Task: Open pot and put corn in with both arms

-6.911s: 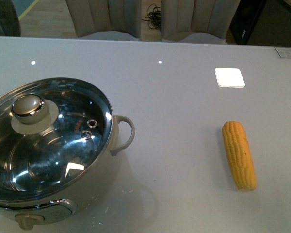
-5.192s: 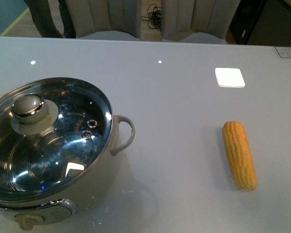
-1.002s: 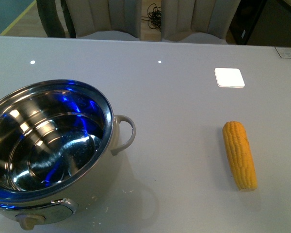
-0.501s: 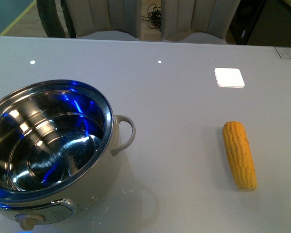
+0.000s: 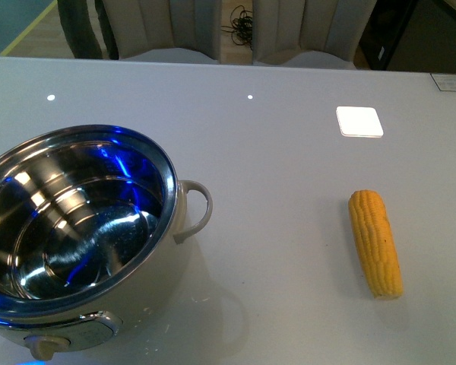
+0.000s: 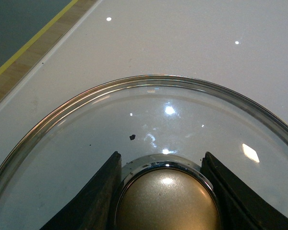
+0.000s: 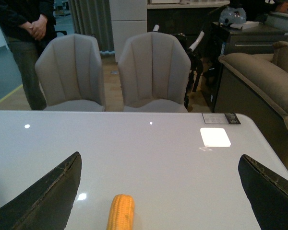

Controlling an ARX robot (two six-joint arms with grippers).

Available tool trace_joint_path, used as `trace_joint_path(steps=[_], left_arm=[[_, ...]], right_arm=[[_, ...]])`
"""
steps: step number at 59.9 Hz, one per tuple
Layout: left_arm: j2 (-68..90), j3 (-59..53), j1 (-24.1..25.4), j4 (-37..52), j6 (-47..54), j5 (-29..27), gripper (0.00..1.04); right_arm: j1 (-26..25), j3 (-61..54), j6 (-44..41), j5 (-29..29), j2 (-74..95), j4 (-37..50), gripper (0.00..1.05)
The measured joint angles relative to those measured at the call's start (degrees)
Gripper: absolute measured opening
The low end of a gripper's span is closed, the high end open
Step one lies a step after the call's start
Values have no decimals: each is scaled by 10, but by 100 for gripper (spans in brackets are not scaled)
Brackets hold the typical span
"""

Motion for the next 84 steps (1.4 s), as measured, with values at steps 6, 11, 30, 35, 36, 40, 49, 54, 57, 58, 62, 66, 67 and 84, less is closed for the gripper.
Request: trace_joint_path(steps=[6, 11, 30, 35, 36, 40, 49, 54, 57, 58, 62, 66, 67, 84], left_arm=[[2, 2, 0, 0, 0, 0, 44], [2, 3, 0, 0, 0, 0, 44], [3, 8, 0, 0, 0, 2, 72], [3, 8, -1, 0, 0, 2, 88], [3, 8, -1, 0, 0, 2, 91], [3, 8, -1, 0, 0, 2, 99], [-13, 6, -1, -3, -3, 2, 98], [-40, 0, 1, -9, -9, 2, 98], [-56, -2, 3, -14, -12, 3, 98], [-61, -3, 3, -15, -13, 4, 98], [-88, -10, 7, -23, -21, 6, 98], [-117, -21, 13, -32, -26, 13, 98], [-128, -26, 15, -35, -29, 17, 98], [-296, -119, 26, -85, -83, 51, 98]], right_arm=[[0, 0, 0, 0, 0, 0, 96], [0, 0, 0, 0, 0, 0, 96], [0, 0, 0, 0, 0, 0, 96], [0, 0, 0, 0, 0, 0, 96], [0, 0, 0, 0, 0, 0, 96], [0, 0, 0, 0, 0, 0, 96], [0, 0, 0, 0, 0, 0, 96], [0, 0, 0, 0, 0, 0, 96], [0, 0, 0, 0, 0, 0, 96], [0, 0, 0, 0, 0, 0, 96], [0, 0, 0, 0, 0, 0, 96], [0, 0, 0, 0, 0, 0, 96], [0, 0, 0, 0, 0, 0, 96], [0, 0, 0, 0, 0, 0, 96]])
